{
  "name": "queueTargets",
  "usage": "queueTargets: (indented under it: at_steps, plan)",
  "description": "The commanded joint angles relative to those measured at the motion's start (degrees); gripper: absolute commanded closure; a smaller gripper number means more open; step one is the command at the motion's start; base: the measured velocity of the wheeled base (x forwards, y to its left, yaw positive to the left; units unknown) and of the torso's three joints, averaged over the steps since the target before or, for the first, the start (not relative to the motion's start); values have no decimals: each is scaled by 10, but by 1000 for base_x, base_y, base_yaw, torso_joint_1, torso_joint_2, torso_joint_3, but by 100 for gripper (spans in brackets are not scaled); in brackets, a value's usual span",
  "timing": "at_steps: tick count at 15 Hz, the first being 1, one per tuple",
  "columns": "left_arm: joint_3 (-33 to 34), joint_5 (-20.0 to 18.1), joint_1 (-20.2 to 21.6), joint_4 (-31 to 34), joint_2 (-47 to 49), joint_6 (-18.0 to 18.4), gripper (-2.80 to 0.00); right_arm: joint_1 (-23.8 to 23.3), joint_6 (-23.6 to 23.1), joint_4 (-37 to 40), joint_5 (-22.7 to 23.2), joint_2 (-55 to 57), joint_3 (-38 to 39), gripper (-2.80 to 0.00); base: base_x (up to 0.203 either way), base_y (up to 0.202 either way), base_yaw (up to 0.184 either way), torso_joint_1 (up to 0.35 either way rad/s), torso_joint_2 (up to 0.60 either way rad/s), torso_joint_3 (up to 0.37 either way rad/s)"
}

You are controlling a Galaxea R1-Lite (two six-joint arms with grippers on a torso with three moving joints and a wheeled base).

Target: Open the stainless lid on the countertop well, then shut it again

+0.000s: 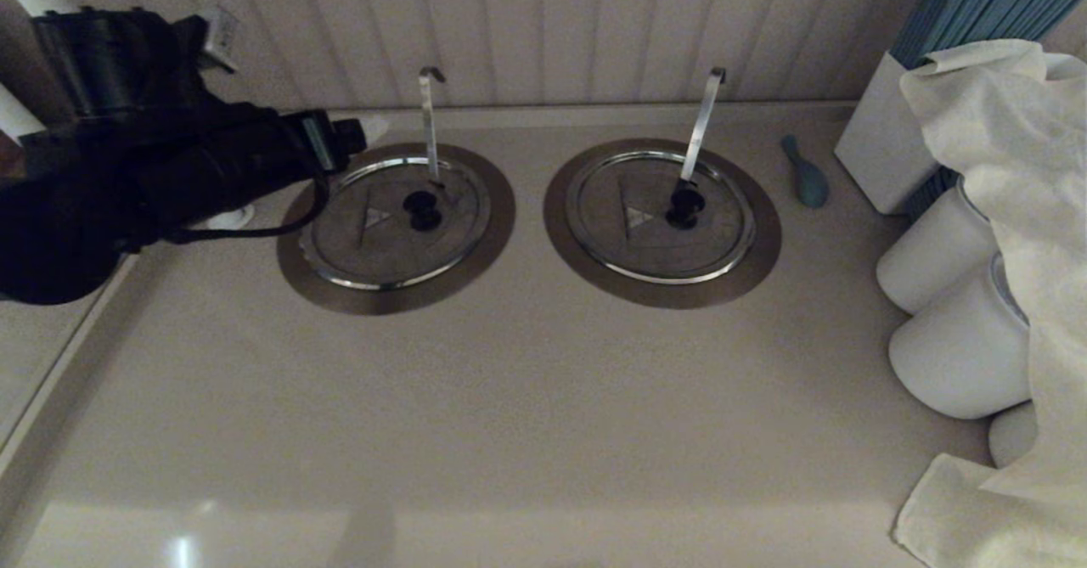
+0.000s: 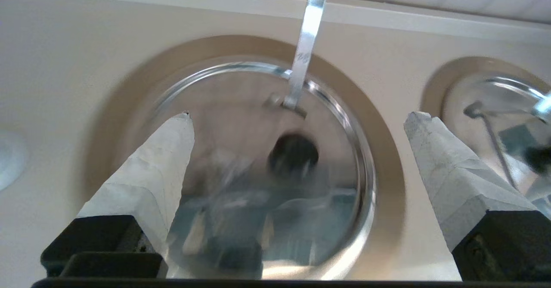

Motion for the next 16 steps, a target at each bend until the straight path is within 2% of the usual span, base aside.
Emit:
queueTargets:
  at_steps: [1,4,7,10,11,12,13,16]
  plan:
    - [70,0,5,6,-126,2,0,1,0,0,0,0,0,0,0,0,0,0,0,0]
    - [150,-9,12,63,-269,15,0,0,0,0,0,0,0,0,0,0,0,0,0,0]
    - [187,-25,15,198,-415,34,0,0,0,0,0,0,0,0,0,0,0,0,0,0]
    - [231,-23,16,293,-581,65,0,0,0,0,0,0,0,0,0,0,0,0,0,0]
    - [244,-10,17,327,-629,75,0,0,0,0,0,0,0,0,0,0,0,0,0,0]
    - [255,27,17,363,-670,89,0,0,0,0,0,0,0,0,0,0,0,0,0,0]
    - [265,85,17,388,-700,106,0,0,0,0,0,0,0,0,0,0,0,0,0,0]
    - [320,164,34,431,-778,156,0,0,-15,1,4,0,0,0,0,0,0,0,0,0]
